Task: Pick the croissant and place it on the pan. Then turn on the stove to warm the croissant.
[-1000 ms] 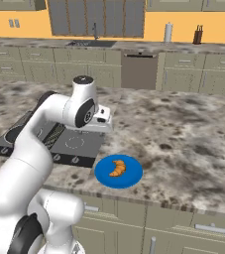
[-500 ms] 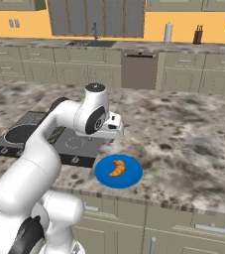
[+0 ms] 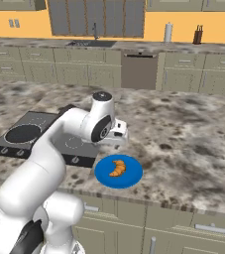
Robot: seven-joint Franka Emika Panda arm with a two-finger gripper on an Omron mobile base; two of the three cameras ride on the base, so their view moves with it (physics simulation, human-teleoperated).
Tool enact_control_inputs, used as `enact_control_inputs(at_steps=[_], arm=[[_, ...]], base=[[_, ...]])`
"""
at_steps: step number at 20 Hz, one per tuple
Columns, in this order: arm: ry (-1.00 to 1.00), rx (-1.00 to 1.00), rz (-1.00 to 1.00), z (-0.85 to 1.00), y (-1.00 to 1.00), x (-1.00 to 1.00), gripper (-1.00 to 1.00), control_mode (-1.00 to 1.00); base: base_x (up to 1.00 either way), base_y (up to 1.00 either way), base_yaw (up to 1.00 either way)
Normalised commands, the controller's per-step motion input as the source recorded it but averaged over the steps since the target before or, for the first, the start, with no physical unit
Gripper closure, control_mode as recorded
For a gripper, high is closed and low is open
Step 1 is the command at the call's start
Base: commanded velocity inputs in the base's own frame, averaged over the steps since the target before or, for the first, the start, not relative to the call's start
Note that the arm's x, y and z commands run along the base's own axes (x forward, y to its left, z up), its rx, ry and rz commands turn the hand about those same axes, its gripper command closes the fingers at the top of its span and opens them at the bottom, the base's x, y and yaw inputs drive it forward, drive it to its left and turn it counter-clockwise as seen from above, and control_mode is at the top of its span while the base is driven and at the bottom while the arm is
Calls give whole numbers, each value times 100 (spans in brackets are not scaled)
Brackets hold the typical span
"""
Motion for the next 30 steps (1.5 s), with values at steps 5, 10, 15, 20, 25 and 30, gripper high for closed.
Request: enact_control_inputs(at_steps=[5,10,15,20,25,30], arm=[[0,0,-1,-25,-15,0,-100,-100],[1,0,-1,-33,-20,3,-100,-100],[1,0,-1,-38,-18,4,-100,-100],[0,0,0,-27,-7,15,-100,-100],[0,1,0,-14,-9,20,-100,-100],[0,2,0,-8,-6,17,-100,-100]], base=[[0,0,0],[0,0,0],[0,0,0],[0,0,0],[0,0,0],[0,0,0]])
